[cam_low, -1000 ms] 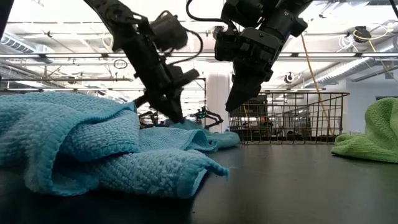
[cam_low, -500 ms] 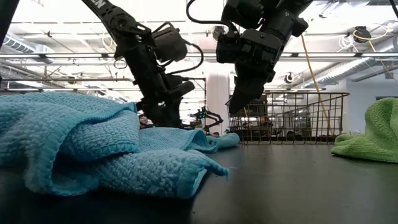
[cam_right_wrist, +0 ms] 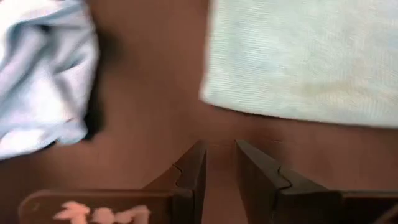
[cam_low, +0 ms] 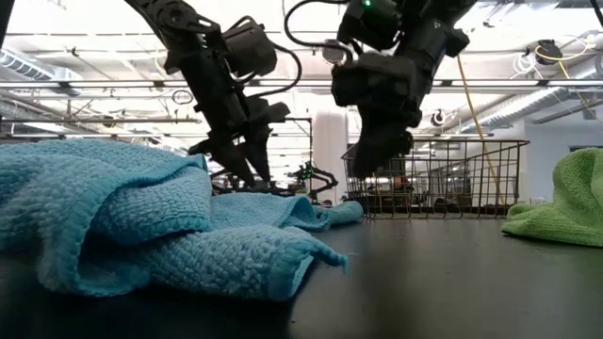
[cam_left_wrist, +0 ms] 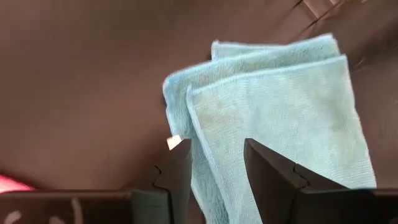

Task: Fold microfiber towels
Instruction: Put the folded blue towel into the gold wire basket

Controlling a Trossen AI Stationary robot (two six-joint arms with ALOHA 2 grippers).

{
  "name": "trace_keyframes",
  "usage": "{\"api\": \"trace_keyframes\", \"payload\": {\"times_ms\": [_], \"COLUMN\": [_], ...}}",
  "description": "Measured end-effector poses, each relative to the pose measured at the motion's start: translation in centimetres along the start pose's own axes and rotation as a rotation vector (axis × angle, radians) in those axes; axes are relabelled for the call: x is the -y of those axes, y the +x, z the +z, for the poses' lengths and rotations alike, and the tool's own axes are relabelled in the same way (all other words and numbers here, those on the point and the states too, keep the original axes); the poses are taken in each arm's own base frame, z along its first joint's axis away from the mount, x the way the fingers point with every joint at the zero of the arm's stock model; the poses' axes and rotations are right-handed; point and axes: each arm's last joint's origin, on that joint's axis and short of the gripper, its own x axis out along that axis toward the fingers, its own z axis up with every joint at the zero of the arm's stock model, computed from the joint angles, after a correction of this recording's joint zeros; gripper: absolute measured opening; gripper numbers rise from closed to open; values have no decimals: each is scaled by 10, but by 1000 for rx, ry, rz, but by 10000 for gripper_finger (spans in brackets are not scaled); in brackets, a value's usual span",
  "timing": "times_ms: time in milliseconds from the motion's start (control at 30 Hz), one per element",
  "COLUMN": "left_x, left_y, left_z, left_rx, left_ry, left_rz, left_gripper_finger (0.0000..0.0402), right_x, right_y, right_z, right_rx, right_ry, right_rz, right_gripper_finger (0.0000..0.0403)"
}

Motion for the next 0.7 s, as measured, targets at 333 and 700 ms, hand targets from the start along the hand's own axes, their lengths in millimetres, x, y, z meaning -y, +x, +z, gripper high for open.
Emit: {"api": "trace_keyframes", "payload": {"times_ms": [333,700], "left_x": [9,23], "left_y": [0,-3], "left_z": [-6,-16], "left_rx": [0,14], "left_ry": [5,17], "left_rz": [-18,-54], "left_gripper_finger": [150,149], "right_x": [8,-3], "right_y": [17,13], "right_z": [-18,-2], "right_rx": [48,180], "right_ry": [159,119], "right_rz": [38,221], "right_gripper_finger": [75,75]}}
